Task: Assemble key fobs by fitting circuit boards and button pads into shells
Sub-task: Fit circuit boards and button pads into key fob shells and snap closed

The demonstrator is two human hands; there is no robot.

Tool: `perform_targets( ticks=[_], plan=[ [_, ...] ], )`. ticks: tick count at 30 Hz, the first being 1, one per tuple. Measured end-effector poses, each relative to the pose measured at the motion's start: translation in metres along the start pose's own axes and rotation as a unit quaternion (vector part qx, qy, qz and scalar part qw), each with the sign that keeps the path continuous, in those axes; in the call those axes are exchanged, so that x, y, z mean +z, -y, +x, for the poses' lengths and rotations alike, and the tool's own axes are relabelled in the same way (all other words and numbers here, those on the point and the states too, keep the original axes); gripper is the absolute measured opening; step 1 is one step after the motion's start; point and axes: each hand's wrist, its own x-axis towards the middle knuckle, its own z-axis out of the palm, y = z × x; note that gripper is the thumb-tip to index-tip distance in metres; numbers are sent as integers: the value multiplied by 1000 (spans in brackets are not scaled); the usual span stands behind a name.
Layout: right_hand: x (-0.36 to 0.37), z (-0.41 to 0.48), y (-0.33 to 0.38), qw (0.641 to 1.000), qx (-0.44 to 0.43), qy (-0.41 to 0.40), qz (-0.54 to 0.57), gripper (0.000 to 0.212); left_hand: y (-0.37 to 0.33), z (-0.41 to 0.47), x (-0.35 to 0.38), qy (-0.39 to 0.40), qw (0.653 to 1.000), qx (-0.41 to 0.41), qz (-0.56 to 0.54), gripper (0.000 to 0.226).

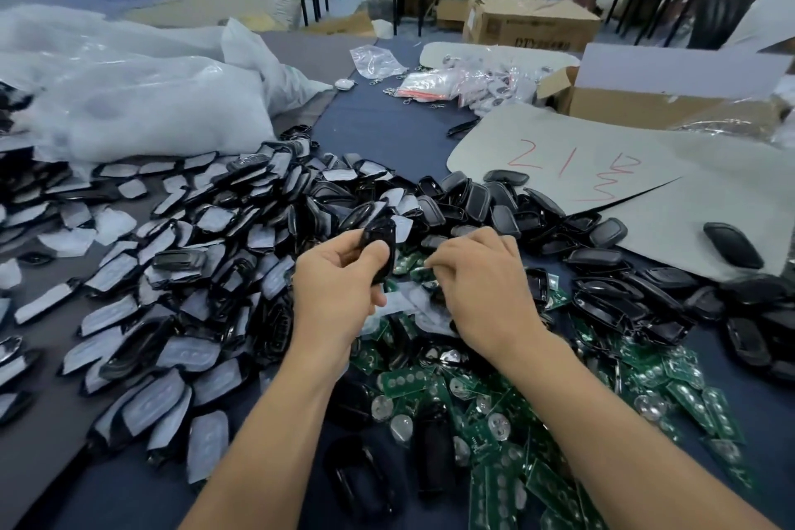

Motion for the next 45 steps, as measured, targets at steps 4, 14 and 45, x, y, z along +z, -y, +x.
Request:
perform_targets(
  ticks=[4,14,45],
  plan=[
    [-24,-32,2,990,94,-41,98,14,-3,-8,-2,29,1000,-1,-12,20],
    [-52,-112,7,844,279,9,458,15,-4,-62,0,82,996,-37,-18,21],
    [-62,-70,30,852,249,-10,461,32,-19,-80,4,121,990,-79,3,36]
  ],
)
